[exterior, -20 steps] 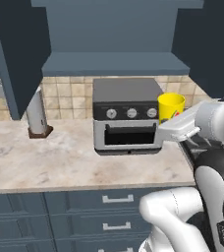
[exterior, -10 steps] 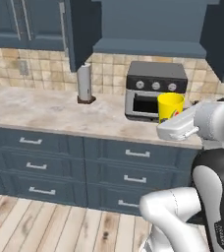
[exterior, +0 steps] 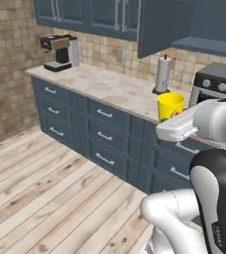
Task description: Open the cabinet directly in front. Then move the liquor and the cup to the dining counter with the jar on it.
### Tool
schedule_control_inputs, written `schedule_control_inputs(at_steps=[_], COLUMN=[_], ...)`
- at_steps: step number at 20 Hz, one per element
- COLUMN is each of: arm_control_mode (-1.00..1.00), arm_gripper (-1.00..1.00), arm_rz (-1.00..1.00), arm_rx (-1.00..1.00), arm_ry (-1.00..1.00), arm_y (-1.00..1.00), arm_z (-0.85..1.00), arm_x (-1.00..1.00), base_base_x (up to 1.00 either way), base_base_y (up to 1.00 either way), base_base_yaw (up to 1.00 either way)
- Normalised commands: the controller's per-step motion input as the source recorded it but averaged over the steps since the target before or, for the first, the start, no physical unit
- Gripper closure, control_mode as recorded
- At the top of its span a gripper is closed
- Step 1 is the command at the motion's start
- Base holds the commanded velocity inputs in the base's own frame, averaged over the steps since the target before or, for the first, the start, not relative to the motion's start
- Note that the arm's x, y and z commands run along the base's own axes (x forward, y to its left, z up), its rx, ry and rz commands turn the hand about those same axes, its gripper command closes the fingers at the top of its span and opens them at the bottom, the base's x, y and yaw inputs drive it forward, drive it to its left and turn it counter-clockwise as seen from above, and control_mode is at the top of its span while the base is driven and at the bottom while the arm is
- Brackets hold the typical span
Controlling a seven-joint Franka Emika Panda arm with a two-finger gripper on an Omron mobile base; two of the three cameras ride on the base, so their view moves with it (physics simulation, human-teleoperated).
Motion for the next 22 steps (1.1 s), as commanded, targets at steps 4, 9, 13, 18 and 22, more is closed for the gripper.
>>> schedule_control_inputs(at_steps=[4,9,13,18,22], arm_control_mode=[1.00,1.00,1.00,1.00,1.00], arm_gripper=[1.00,1.00,1.00,1.00,1.00], arm_rz=[0.00,0.00,0.00,0.00,0.00], arm_rx=[0.00,0.00,0.00,0.00,0.00], arm_ry=[0.00,0.00,0.00,0.00,0.00], arm_y=[0.00,0.00,0.00,0.00,0.00], arm_z=[0.00,0.00,0.00,0.00,0.00], arm_x=[0.00,0.00,0.00,0.00,0.00], base_base_x=[-0.91,-0.89,-0.46,-0.70,-0.05], base_base_y=[-0.39,0.09,0.42,0.64,1.00], base_base_yaw=[0.73,0.69,0.76,0.66,0.40])
